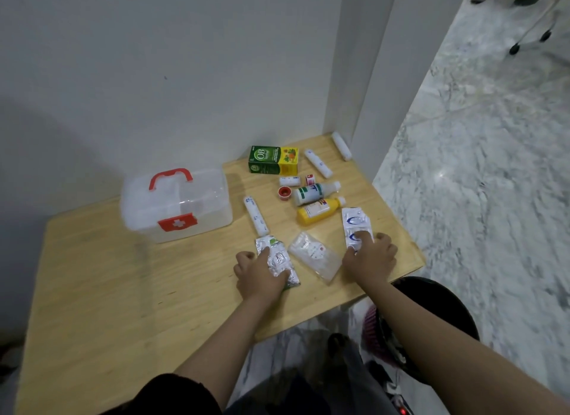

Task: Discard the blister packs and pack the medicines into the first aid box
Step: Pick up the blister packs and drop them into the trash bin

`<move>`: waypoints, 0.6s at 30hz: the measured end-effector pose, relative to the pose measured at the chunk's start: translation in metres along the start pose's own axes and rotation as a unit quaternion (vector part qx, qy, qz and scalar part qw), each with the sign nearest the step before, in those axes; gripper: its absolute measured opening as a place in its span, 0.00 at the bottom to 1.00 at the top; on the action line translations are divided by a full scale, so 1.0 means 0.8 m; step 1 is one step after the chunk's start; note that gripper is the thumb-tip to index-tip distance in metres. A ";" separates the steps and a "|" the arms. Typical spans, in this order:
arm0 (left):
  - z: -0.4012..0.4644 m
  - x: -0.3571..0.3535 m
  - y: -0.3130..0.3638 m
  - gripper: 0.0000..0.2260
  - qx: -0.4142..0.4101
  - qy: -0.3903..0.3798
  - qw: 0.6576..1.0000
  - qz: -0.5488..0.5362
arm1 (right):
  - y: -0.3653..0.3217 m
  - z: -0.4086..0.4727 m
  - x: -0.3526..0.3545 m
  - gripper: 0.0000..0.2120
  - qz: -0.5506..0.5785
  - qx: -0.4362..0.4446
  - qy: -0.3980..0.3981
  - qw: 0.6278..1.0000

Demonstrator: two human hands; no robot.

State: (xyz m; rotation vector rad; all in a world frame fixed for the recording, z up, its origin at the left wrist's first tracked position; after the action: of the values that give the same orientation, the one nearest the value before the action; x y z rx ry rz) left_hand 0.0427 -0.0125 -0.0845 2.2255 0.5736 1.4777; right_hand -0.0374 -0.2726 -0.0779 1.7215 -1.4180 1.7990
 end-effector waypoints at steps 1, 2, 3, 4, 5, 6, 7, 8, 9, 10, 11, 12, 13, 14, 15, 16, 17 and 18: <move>0.000 0.000 0.002 0.30 0.005 -0.006 1.000 -0.005 | 0.002 -0.002 0.002 0.17 -0.002 -0.019 0.001 1.000; 0.000 -0.001 0.002 0.31 0.014 -0.012 1.000 -0.011 | 0.004 -0.003 0.002 0.17 -0.004 -0.029 0.001 1.000; 0.000 -0.002 0.003 0.31 0.025 -0.017 0.999 -0.020 | 0.004 -0.004 0.003 0.17 -0.008 -0.027 -0.002 1.000; -0.001 -0.003 0.003 0.32 0.038 -0.021 0.999 -0.031 | 0.004 -0.003 0.002 0.18 -0.012 -0.018 -0.005 1.000; -0.001 -0.004 0.004 0.32 0.048 -0.024 0.998 -0.043 | 0.003 -0.004 0.002 0.18 -0.011 -0.008 -0.009 1.000; -0.001 -0.005 0.003 0.32 0.057 -0.025 0.997 -0.054 | 0.004 -0.004 0.002 0.18 -0.004 -0.001 -0.011 1.000; -0.001 -0.006 0.002 0.32 0.065 -0.025 0.995 -0.066 | 0.006 -0.004 0.003 0.19 0.010 -0.001 -0.014 1.000; 0.000 -0.006 0.001 0.32 0.070 -0.022 0.994 -0.084 | 0.009 -0.005 0.002 0.19 0.026 -0.001 -0.017 1.000; 0.001 -0.006 0.000 0.32 0.070 -0.019 0.992 -0.100 | 0.011 -0.006 0.002 0.19 0.046 -0.005 -0.025 0.999; 0.002 -0.006 -0.001 0.33 0.064 -0.014 0.992 -0.112 | 0.014 -0.006 0.002 0.20 0.071 -0.007 -0.033 0.997; 0.003 -0.005 -0.002 0.34 0.055 -0.010 0.991 -0.119 | 0.017 -0.008 0.002 0.21 0.099 -0.010 -0.043 0.994; 0.003 -0.003 -0.004 0.34 0.045 -0.004 0.991 -0.127 | 0.019 -0.008 0.002 0.21 0.124 -0.010 -0.048 0.991; 0.001 -0.002 -0.005 0.34 0.037 -0.001 0.990 -0.139 | 0.020 -0.009 0.005 0.21 0.141 -0.008 -0.052 0.989; 0.000 -0.001 -0.006 0.33 0.029 0.001 0.988 -0.154 | 0.022 -0.010 0.008 0.22 0.151 -0.005 -0.051 0.987; -0.002 0.000 -0.006 0.31 0.018 0.001 0.985 -0.169 | 0.023 -0.011 0.012 0.22 0.154 -0.002 -0.050 0.987; -0.004 0.000 -0.005 0.29 0.004 0.002 0.983 -0.184 | 0.025 -0.012 0.016 0.23 0.161 0.000 -0.045 0.986; -0.006 0.002 -0.004 0.28 -0.009 0.003 0.980 -0.200 | 0.027 -0.014 0.023 0.23 0.170 0.002 -0.039 0.985; -0.007 0.004 -0.003 0.27 -0.019 0.007 0.976 -0.216 | 0.029 -0.015 0.029 0.23 0.180 0.005 -0.030 0.983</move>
State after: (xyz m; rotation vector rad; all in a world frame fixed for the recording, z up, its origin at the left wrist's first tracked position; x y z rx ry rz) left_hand 0.0382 -0.0083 -0.0812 1.9034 0.9541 1.2649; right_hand -0.0680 -0.2838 -0.0657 1.6149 -1.8464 1.9434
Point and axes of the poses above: each hand's wrist, its own z-axis towards the middle knuckle, its own x-axis out of the back of the hand, y = z × x, the point moved 9 cm from there along z, towards the middle knuckle, and after that the axes turned 1 degree about -z, right-handed, at the moved point
